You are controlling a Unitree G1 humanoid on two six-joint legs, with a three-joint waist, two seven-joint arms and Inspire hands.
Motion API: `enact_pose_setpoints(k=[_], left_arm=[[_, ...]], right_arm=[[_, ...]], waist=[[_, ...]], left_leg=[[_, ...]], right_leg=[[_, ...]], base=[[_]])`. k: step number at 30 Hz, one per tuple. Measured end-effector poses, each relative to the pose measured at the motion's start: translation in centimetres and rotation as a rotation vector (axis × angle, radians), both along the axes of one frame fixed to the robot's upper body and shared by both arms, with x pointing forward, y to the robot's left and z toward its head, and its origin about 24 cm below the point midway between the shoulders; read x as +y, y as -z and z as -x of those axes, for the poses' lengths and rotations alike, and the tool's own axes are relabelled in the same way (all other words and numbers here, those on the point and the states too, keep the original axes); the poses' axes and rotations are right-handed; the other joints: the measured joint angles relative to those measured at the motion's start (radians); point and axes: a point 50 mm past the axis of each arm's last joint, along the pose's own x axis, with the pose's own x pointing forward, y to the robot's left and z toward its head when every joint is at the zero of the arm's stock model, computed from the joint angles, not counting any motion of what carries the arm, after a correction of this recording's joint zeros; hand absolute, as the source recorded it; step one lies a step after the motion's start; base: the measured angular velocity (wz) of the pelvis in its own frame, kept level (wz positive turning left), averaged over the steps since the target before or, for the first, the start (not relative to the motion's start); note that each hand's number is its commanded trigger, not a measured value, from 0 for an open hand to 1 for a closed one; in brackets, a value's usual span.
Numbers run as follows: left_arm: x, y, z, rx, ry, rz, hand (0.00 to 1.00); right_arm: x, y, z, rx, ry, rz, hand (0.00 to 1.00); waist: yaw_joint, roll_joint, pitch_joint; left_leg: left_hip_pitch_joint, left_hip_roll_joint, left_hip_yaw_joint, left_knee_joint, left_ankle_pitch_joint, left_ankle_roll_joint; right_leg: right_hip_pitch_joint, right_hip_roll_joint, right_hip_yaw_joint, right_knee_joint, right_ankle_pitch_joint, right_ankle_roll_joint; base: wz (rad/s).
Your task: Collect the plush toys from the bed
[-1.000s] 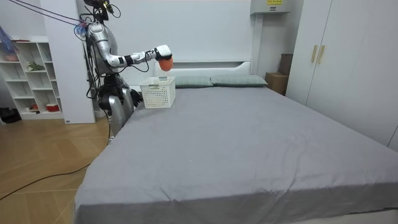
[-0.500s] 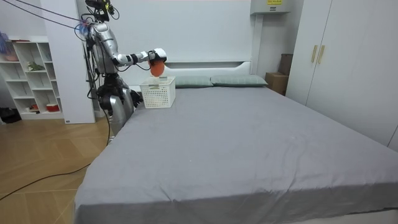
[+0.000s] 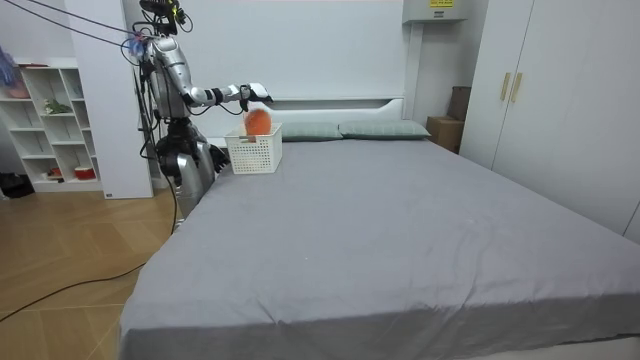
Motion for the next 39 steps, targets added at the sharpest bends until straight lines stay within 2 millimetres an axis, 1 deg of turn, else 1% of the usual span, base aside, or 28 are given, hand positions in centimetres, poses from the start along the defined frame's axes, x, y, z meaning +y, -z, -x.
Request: enact_pose_setpoints(k=[6, 20, 23, 28, 31, 33, 35, 37, 38, 39], left_arm=[[0.0, 0.0, 0.0, 0.006, 0.0, 0.001, 0.0], [0.0, 0.0, -0.1, 0.01, 0.001, 0.003, 0.0], [0.0, 0.0, -0.1, 0.009, 0.001, 0.003, 0.0], [0.1, 0.0, -0.1, 0.013, -0.004, 0.001, 0.0], [0.2, 0.1, 0.2, 0.017, -0.015, -0.004, 0.0], [0.2, 0.1, 0.3, 0.021, -0.016, -0.003, 0.0], [0.2, 0.1, 0.5, 0.025, -0.017, 0.001, 0.0], [0.4, 0.2, 0.7, 0.028, -0.033, 0.003, 0.0], [0.5, 0.2, 0.8, 0.03, -0.042, 0.004, 0.0], [0.5, 0.2, 0.9, 0.029, -0.053, 0.007, 0.0]], right_arm=[[0.0, 0.0, 0.0, -0.002, 0.002, 0.002, 0.0], [0.0, 0.0, 0.0, -0.002, 0.002, 0.003, 0.0], [-0.2, 0.4, -0.2, 0.014, 0.011, 0.008, 0.0], [-1.3, 1.0, -0.5, 0.025, 0.035, 0.05, 0.0], [-2.0, 1.0, -0.7, 0.016, 0.06, 0.065, 0.0], [-3.1, 1.4, -0.7, 0.023, 0.1, 0.066, 0.0], [-3.9, 1.7, -0.7, 0.031, 0.141, 0.054, 0.0], [-4.6, 1.7, -0.8, 0.033, 0.172, 0.047, 0.0], [-5.1, 1.7, -0.9, 0.031, 0.196, 0.042, 0.0], [-5.8, 1.6, -1.1, 0.028, 0.227, 0.033, 0.0]], waist=[[0.0, 0.003, 0.0023], [0.0, 0.004, 0.0023], [-0.001, 0.004, 0.003], [-0.01, 0.004, 0.0025], [-0.029, 0.001, -0.0004], [-0.037, 0.002, -0.0018], [-0.035, 0.003, -0.0017], [-0.047, 0.003, -0.0018], [-0.056, 0.002, -0.002], [-0.058, 0.002, -0.0021]], left_leg=[[0.001, 0.0, 0.0, 0.0, 0.0, 0.0], [0.003, 0.0, 0.001, 0.004, 0.0, 0.0], [0.002, 0.001, 0.002, 0.004, 0.0, 0.0], [0.001, 0.001, 0.007, 0.004, 0.0, 0.0], [0.002, 0.0, 0.006, 0.004, 0.0, 0.0], [0.011, 0.001, 0.01, 0.005, 0.0, 0.0], [0.017, 0.003, 0.017, 0.004, 0.001, 0.001], [0.018, 0.004, 0.021, 0.002, 0.0, 0.001], [0.018, 0.004, 0.025, 0.002, 0.0, 0.001], [0.018, 0.004, 0.029, 0.002, 0.0, 0.001]], right_leg=[[0.001, 0.0, 0.0, 0.0, 0.0, 0.0], [0.003, -0.001, 0.001, 0.001, 0.0, 0.0], [0.003, -0.002, 0.0, 0.001, 0.0, 0.0], [0.002, -0.002, 0.0, 0.001, 0.0, 0.0], [0.004, -0.002, 0.0, 0.001, 0.0, 0.0], [0.007, -0.002, 0.004, 0.001, 0.0, 0.0], [0.008, -0.001, 0.018, 0.001, 0.0, 0.0], [0.007, -0.001, 0.025, 0.002, 0.0, 0.0], [0.005, -0.001, 0.026, 0.003, 0.0, 0.0], [0.004, -0.001, 0.029, 0.003, 0.0, 0.0]], base=[[0.0], [0.0], [0.0], [0.0], [0.0], [0.0], [-0.13], [-0.11], [-0.08], [-0.08]])
